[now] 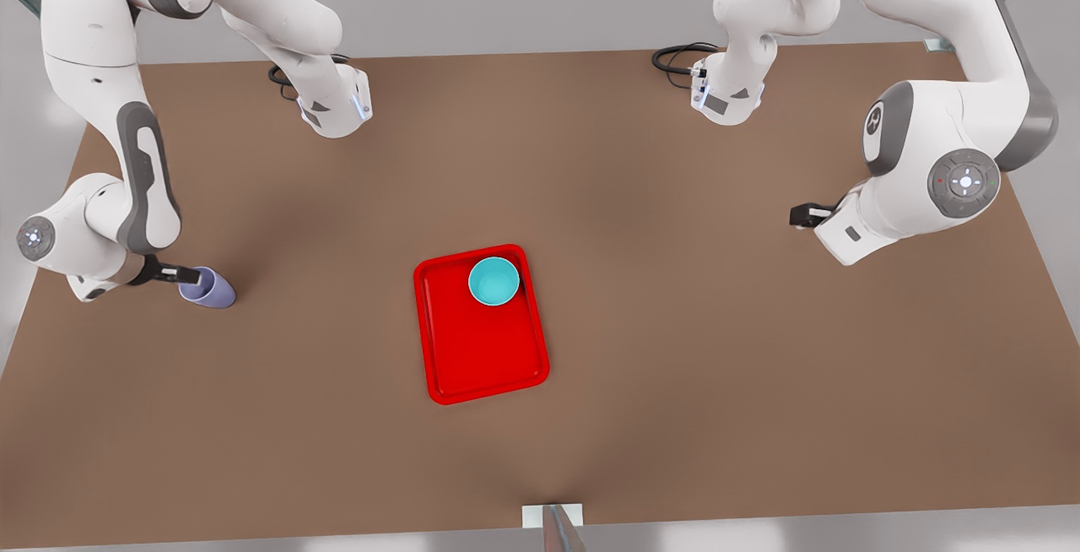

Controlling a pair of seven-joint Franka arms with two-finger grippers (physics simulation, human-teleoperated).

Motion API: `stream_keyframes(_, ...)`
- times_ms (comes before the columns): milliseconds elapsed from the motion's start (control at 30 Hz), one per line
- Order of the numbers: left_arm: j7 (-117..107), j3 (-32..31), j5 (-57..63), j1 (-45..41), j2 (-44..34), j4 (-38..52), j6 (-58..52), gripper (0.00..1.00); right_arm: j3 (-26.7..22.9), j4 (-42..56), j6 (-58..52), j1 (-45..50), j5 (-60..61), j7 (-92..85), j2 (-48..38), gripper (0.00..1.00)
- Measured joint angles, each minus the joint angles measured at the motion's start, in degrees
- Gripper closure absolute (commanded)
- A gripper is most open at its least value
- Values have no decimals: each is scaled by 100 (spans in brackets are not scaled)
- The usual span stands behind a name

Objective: Place the bowl on the tray with the left arm and the cup on the tray with the right arm

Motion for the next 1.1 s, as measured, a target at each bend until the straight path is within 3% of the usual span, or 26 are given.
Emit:
stream_keyframes(33, 0, 0, 0, 0, -8, 0, -8, 0, 0, 1, 0, -8, 9, -2, 7, 4)
stream_keyframes(100, 0, 0, -1, 0, 0, 0, -9, 0, 0, 1, -5, 44, 3, -2, 23, 50)
stream_keyframes(233, 0, 9, -25, 2, 19, -22, 33, 0, 0, 1, -9, 90, 1, -2, 182, 53)
stream_keyframes(300, 0, 9, -27, -1, -4, -56, 46, 0, 0, 25, 0, 90, 0, -2, 226, 68)
stream_keyframes(367, 0, 9, -20, -1, -566, -897, 636, 0, 0, 53, 9, 89, 8, -2, 256, 79)
stream_keyframes(933, -27, -44, 9, -44, -996, -1166, 629, 0, 80, 259, -29, 255, 63, -241, 15, 79)
stream_keyframes(1100, 9, -33, 14, 2, -994, -1167, 641, 0, 58, 849, -588, 393, 62, -361, -262, 79)
